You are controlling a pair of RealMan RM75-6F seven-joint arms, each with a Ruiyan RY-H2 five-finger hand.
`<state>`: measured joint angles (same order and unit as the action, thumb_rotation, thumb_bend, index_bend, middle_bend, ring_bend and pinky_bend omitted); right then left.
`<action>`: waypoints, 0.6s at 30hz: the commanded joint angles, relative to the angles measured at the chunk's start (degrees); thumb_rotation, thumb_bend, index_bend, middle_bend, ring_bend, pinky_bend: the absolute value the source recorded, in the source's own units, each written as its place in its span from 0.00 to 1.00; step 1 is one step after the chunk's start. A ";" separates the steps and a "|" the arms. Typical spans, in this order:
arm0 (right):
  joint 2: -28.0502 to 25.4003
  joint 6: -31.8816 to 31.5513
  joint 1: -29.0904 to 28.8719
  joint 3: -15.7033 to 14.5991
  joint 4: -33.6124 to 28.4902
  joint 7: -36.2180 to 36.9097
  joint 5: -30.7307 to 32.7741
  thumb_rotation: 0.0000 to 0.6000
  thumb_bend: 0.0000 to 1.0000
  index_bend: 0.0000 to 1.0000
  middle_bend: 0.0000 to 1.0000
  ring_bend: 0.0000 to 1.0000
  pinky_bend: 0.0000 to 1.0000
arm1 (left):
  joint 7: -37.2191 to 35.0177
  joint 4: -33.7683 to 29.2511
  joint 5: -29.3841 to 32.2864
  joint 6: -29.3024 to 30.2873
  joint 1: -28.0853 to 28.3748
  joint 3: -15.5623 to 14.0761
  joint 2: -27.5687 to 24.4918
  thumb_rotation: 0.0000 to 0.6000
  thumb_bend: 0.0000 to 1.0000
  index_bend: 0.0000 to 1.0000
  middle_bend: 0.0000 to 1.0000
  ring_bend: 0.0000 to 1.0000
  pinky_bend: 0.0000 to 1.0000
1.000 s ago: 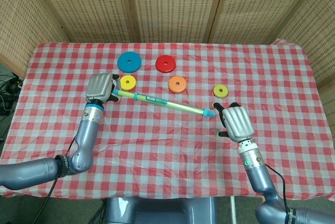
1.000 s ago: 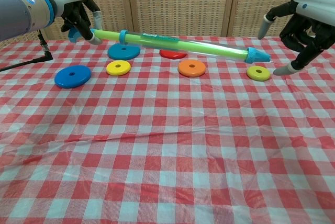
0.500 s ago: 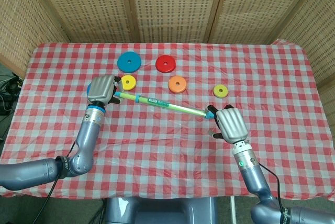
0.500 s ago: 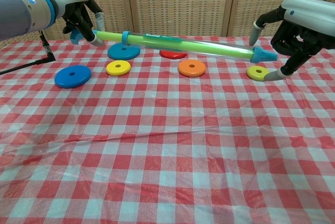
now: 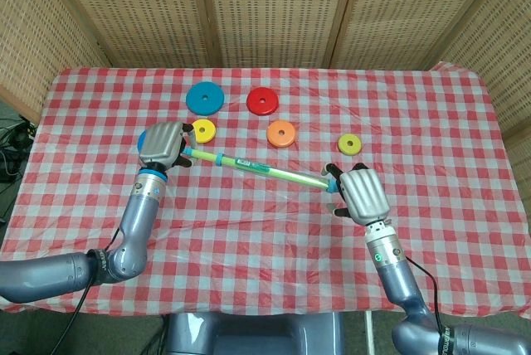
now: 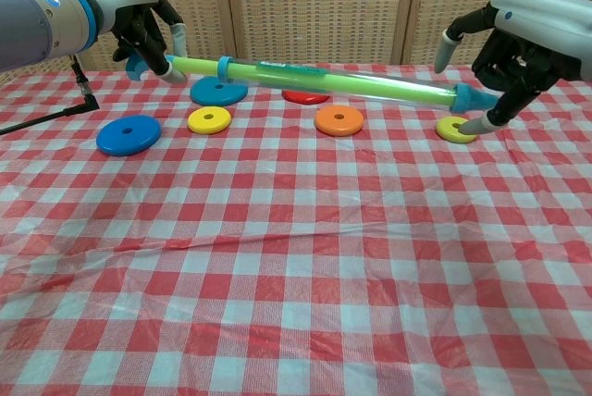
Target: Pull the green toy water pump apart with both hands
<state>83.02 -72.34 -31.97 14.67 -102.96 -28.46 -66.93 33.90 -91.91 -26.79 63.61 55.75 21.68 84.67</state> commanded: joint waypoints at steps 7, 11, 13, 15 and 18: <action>1.13 -0.46 -0.68 0.00 0.14 -0.90 0.55 1.00 0.33 0.47 0.95 0.91 0.49 | -0.35 -1.01 -0.11 0.24 0.26 -0.20 -0.32 1.00 0.57 0.86 0.95 0.91 0.77; 1.25 -0.52 -0.91 0.04 0.16 -1.25 0.81 1.00 0.34 0.47 0.95 0.92 0.49 | -0.48 -1.09 0.09 0.26 0.30 -0.37 -0.35 1.00 0.57 0.86 0.95 0.91 0.77; 1.35 -0.49 -1.06 0.08 0.22 -1.44 1.09 1.00 0.35 0.47 0.95 0.92 0.49 | -0.56 -1.03 0.17 0.19 0.31 -0.53 -0.33 1.00 0.57 0.86 0.95 0.91 0.77; 1.48 -0.41 -1.20 0.08 0.37 -1.61 1.36 1.00 0.36 0.48 0.96 0.92 0.49 | -0.71 -1.05 0.16 0.12 0.29 -0.65 -0.33 1.00 0.57 0.86 0.95 0.91 0.77; 1.71 -0.18 -1.47 0.08 0.72 -1.92 1.89 1.00 0.37 0.48 0.96 0.92 0.49 | -0.89 -1.22 0.11 -0.02 0.26 -0.81 -0.46 1.00 0.57 0.86 0.95 0.91 0.77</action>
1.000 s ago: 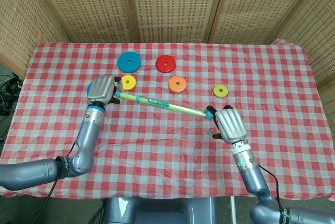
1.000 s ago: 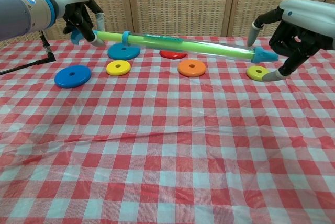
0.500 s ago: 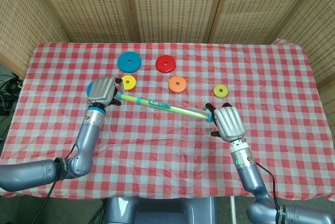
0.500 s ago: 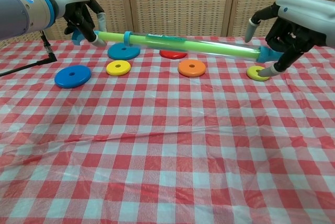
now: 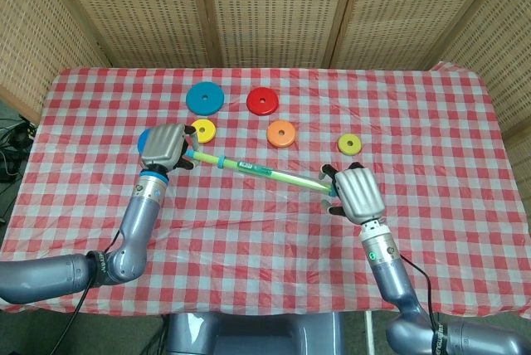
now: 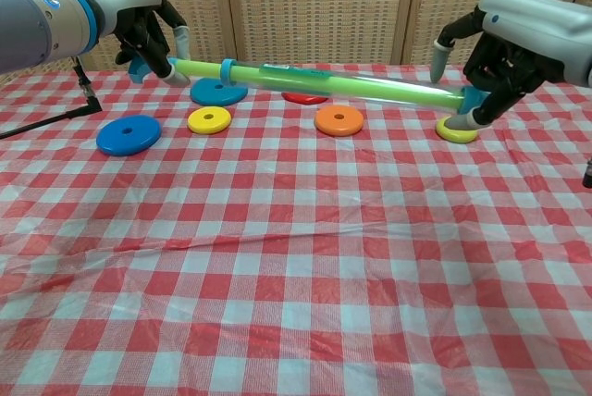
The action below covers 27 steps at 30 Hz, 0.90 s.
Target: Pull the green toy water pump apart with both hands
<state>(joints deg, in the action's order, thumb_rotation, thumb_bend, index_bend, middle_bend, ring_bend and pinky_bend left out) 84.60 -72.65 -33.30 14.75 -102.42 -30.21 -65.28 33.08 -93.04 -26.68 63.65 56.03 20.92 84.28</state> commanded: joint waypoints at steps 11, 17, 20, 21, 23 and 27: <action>1.70 -1.12 -0.60 -0.14 1.46 -0.73 -0.15 1.00 0.50 0.59 1.00 0.96 0.51 | -0.51 -0.99 0.05 -0.16 -0.16 -0.53 -0.78 1.00 0.57 0.86 0.95 0.91 0.77; 1.90 -1.70 -0.54 -0.31 1.77 -1.15 -0.32 1.00 0.51 0.63 1.00 0.97 0.51 | -0.86 -1.69 -0.18 -0.07 -0.35 -0.70 -1.44 1.00 0.57 0.86 0.95 0.91 0.77; 1.81 -1.93 -0.44 -0.30 1.95 -1.34 -0.18 1.00 0.51 0.63 1.00 0.97 0.51 | -0.87 -1.98 -0.24 0.14 -0.48 -0.85 -1.79 1.00 0.57 0.86 0.95 0.91 0.77; 1.72 -1.99 -0.36 -0.30 1.94 -1.39 -0.02 1.00 0.51 0.63 1.00 0.97 0.51 | -0.86 -2.10 -0.26 0.22 -0.57 -0.94 -1.95 1.00 0.57 0.86 0.95 0.91 0.77; 1.45 -2.08 -0.21 -0.28 1.95 -1.51 0.32 1.00 0.51 0.63 1.00 0.98 0.51 | -0.87 -2.40 -0.24 0.27 -0.79 -1.15 -2.39 1.00 0.57 0.86 0.95 0.91 0.77; 1.03 -2.15 0.12 -0.35 2.38 -1.19 0.64 1.00 0.51 0.64 1.00 0.98 0.51 | -0.98 -2.75 -0.20 0.28 -1.16 -1.46 -3.11 1.00 0.57 0.86 0.95 0.91 0.77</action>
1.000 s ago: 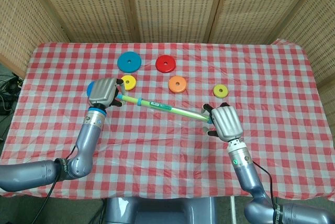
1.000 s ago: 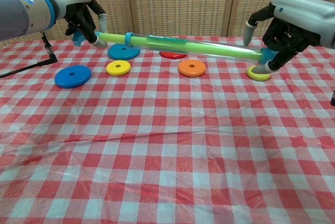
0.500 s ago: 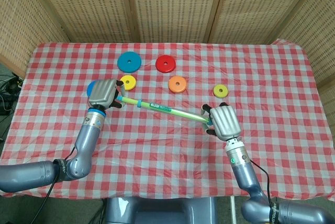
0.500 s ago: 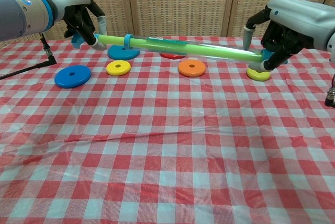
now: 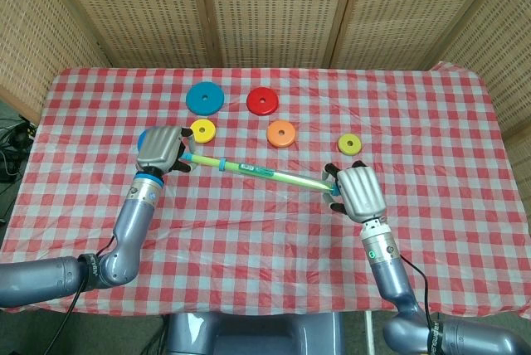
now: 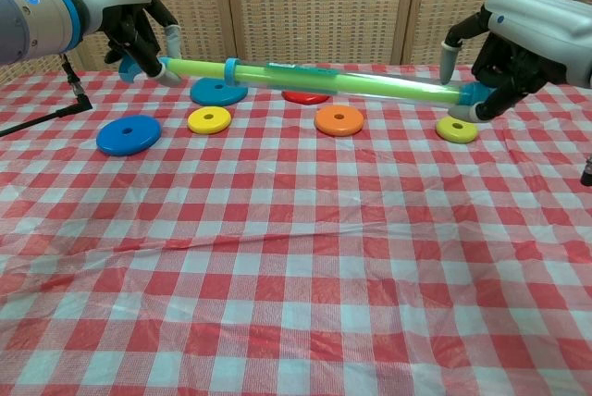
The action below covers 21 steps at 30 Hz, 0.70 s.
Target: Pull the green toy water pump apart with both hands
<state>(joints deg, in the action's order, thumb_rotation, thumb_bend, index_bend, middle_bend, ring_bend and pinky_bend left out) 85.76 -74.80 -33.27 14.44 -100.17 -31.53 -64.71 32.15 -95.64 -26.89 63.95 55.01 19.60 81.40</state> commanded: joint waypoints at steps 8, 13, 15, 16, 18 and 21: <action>-0.69 -0.03 0.82 -0.30 1.59 1.18 0.61 1.00 0.51 0.64 1.00 0.98 0.51 | -0.61 -0.34 -0.11 -0.06 -0.89 -0.71 -1.15 1.00 0.57 0.86 0.95 0.91 0.77; -1.05 -0.15 1.31 -0.41 2.38 1.93 0.77 1.00 0.51 0.65 1.00 0.98 0.51 | -1.00 -0.48 -0.43 0.03 -1.33 -0.93 -1.71 1.00 0.57 0.86 0.95 0.91 0.77; -1.32 -0.22 1.56 -0.44 2.70 2.24 0.85 1.00 0.51 0.65 1.00 0.98 0.51 | -1.16 -0.57 -0.54 0.06 -1.53 -0.99 -2.03 1.00 0.57 0.86 0.95 0.91 0.77; -1.48 -0.30 1.73 -0.43 2.85 2.32 1.02 1.00 0.51 0.65 1.00 0.98 0.51 | -1.24 -0.62 -0.59 0.11 -1.64 -1.02 -2.18 1.00 0.57 0.86 0.95 0.91 0.77; -1.74 -0.37 1.91 -0.43 2.97 2.26 1.23 1.00 0.51 0.65 1.00 0.98 0.51 | -1.32 -0.71 -0.59 0.14 -1.78 -1.07 -2.42 1.00 0.57 0.86 0.95 0.91 0.77; -2.26 -0.68 2.38 -0.47 3.35 2.53 1.34 1.00 0.51 0.65 1.00 0.98 0.51 | -1.32 -0.88 -0.68 0.24 -1.99 -1.23 -2.81 1.00 0.57 0.86 0.95 0.91 0.77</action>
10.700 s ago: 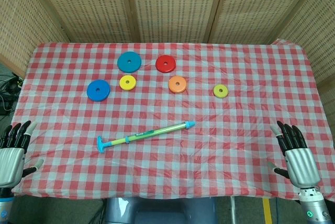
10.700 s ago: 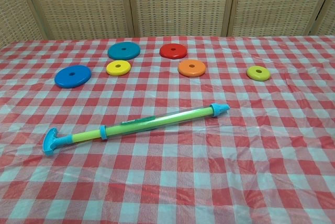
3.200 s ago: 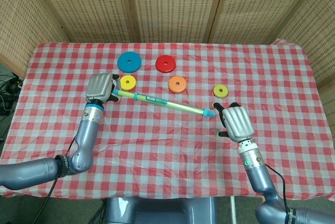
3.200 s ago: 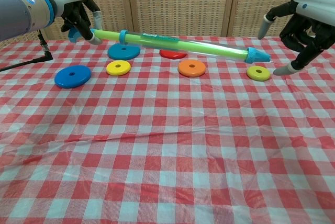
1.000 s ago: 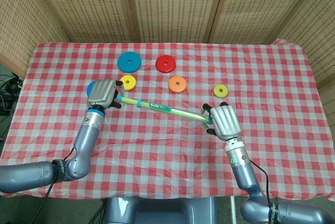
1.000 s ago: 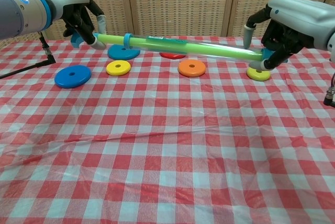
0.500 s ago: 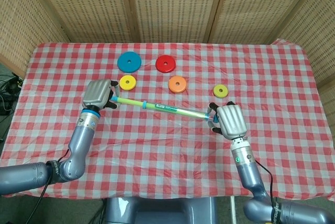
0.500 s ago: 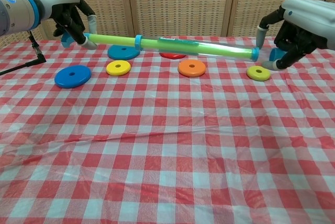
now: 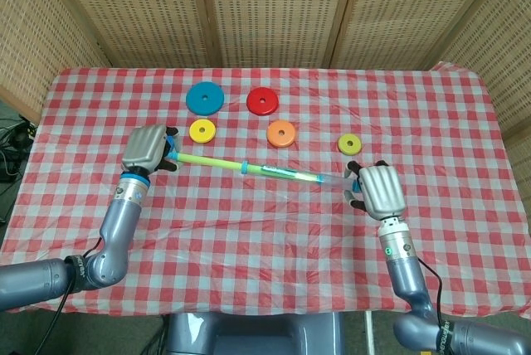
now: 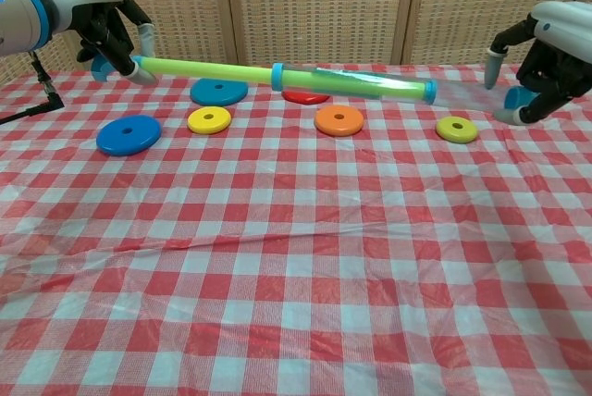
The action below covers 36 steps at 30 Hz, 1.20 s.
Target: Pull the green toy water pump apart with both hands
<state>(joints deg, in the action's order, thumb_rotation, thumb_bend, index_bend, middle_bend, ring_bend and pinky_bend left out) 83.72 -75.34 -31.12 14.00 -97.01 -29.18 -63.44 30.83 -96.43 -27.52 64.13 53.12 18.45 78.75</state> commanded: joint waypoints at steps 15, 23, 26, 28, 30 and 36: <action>-4.23 -0.31 2.90 -0.29 0.87 3.26 0.76 1.00 0.51 0.66 1.00 0.98 0.51 | -0.65 0.23 -1.63 1.32 -2.86 -2.19 -2.15 1.00 0.57 0.86 0.95 0.91 0.77; -4.93 -0.77 3.41 -0.28 0.22 2.90 0.77 1.00 0.51 0.66 1.00 0.98 0.51 | -1.42 -0.36 -2.55 1.38 -3.94 -2.21 -3.47 1.00 0.57 0.86 0.95 0.91 0.77; -5.11 -0.95 3.59 -0.40 -0.09 2.52 0.71 1.00 0.51 0.66 1.00 0.98 0.51 | -1.89 -0.71 -2.79 1.23 -4.51 -2.34 -3.97 1.00 0.57 0.86 0.95 0.91 0.77; -5.06 -0.97 3.63 -0.43 -0.08 2.21 0.86 1.00 0.51 0.66 1.00 0.98 0.51 | -2.16 -0.81 -2.98 1.09 -4.79 -2.45 -4.09 1.00 0.57 0.86 0.95 0.91 0.77; -4.98 -0.91 3.62 -0.35 0.00 2.02 1.14 1.00 0.51 0.66 1.00 0.98 0.51 | -2.31 -0.82 -3.14 0.99 -4.97 -2.53 -4.14 1.00 0.57 0.86 0.95 0.91 0.77; -4.77 -0.69 3.48 -0.08 0.56 1.31 1.99 1.00 0.51 0.66 1.00 0.98 0.51 | -2.73 -0.52 -3.31 0.68 -5.39 -2.56 -4.24 1.00 0.57 0.86 0.95 0.91 0.77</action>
<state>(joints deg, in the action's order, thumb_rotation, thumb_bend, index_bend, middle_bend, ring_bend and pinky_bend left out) 78.92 -76.06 -27.61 13.87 -96.53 -27.81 -61.53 28.10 -96.96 -30.82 64.81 47.73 15.90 74.51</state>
